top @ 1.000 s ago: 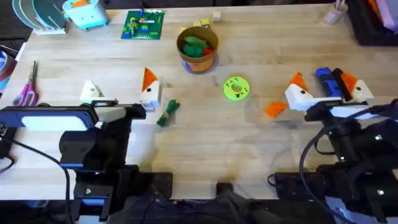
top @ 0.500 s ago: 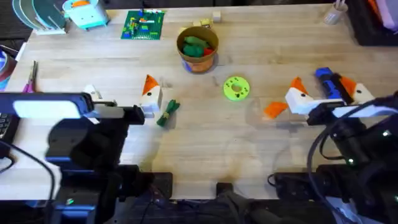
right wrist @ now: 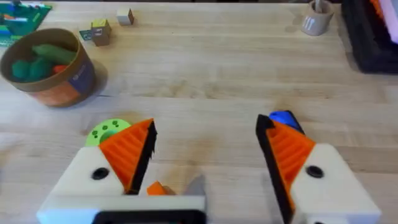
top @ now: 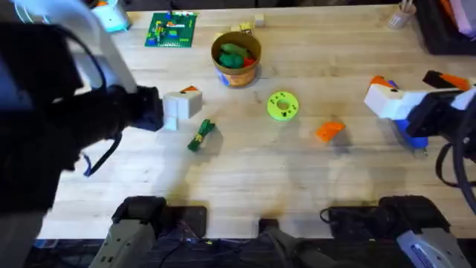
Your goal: Pick up the gripper from the table and insert it into the empty holder that is missing its gripper. Then pick up a screw, insert it into the mounting hole, and use the screwdriver to tighten it. Finally, clean up the table by picking up the vegetable and placing it into the bucket.
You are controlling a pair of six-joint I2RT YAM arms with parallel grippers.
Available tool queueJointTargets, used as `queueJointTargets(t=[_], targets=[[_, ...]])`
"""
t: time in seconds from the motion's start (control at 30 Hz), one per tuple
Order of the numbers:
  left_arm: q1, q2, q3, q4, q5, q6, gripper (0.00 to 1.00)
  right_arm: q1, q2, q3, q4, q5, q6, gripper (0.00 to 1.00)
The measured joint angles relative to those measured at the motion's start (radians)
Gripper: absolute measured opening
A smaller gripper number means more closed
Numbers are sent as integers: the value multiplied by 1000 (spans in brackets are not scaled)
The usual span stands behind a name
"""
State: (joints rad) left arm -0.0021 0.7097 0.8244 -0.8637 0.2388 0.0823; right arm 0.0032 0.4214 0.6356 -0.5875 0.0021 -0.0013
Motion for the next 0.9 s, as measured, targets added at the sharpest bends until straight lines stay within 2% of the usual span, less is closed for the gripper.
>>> queueJointTargets(t=[0.17,0.3,0.33,0.43,0.5,0.6,0.67,0.7,0.73,0.83,0.9], targets=[[0,175,10,-70,36,13,992,0,38,0,0,0,0,991],[0,275,10,-60,54,17,990,0,38,0,0,0,0,991],[0,292,10,-52,61,21,881,0,38,0,0,0,0,991],[0,316,10,-33,78,47,406,0,38,0,1,0,0,991],[-3,316,10,-30,90,62,134,0,38,0,1,0,0,991],[-21,307,10,-14,120,69,581,0,38,0,1,0,0,991],[-44,291,10,42,139,69,903,0,38,0,0,0,0,991],[-56,282,10,76,148,69,968,0,38,0,0,0,0,991],[-69,273,10,121,156,69,988,0,38,0,0,0,0,991],[-101,259,10,272,185,55,995,0,38,0,0,0,0,992],[-119,259,10,389,219,18,994,0,38,0,0,0,0,991]])
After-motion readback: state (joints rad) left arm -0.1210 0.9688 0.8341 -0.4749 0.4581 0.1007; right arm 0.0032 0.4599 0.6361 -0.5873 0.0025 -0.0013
